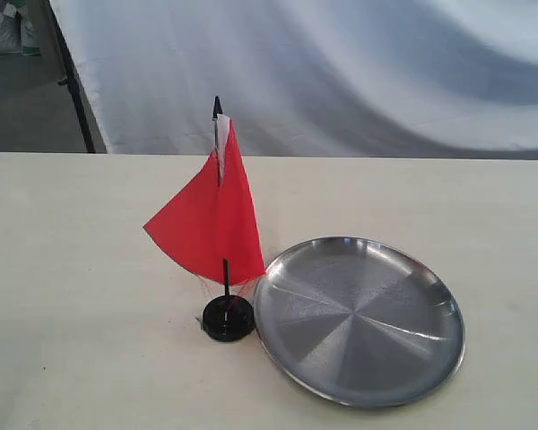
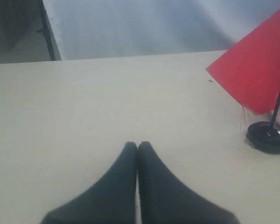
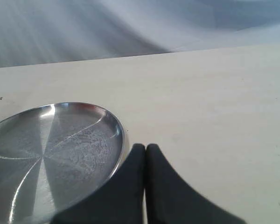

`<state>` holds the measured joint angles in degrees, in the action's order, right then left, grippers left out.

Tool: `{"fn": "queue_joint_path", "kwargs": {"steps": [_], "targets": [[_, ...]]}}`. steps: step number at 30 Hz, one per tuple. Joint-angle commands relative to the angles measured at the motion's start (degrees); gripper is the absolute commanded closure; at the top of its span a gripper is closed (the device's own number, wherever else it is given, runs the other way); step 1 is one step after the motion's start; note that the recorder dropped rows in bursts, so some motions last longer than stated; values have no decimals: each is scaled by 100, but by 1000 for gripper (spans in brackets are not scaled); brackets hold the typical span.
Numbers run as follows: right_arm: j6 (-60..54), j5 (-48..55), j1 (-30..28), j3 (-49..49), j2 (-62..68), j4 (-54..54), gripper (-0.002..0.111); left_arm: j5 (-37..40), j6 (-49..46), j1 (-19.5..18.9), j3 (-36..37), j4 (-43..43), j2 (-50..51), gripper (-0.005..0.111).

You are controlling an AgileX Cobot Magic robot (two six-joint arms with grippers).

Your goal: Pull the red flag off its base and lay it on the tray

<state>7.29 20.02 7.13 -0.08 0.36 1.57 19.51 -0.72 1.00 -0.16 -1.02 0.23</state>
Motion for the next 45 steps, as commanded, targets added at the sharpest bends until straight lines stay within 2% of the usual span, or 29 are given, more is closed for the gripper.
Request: {"fn": "queue_joint_path", "kwargs": {"steps": [1, 5, 10, 15, 18, 23, 35, 45], "targets": [[-10, -23, -12, 8, -36, 70, 109, -2, -2, -30, 16, -31, -23, 107], [-10, -23, -12, 8, -36, 70, 109, -317, -4, -30, 16, 213, -23, 107], [-10, -23, -12, 8, -36, 70, 109, -1238, 114, -30, 16, -213, -23, 107], [-10, -23, -12, 8, -36, 70, 109, -2206, 186, -30, 16, -240, -23, 107], [-10, -23, -12, 8, -36, 70, 109, -2943, 919, -30, 16, -240, -23, 107], [-10, -23, -12, 8, -36, 70, 109, -3906, 2727, -30, 16, -240, -23, 107], [-10, -23, -12, 8, -36, 70, 109, -4004, 3278, -30, 16, -240, -23, 107], [-10, -23, -12, 8, -36, 70, 109, -3880, 3267, -30, 16, -227, -23, 107]]}}
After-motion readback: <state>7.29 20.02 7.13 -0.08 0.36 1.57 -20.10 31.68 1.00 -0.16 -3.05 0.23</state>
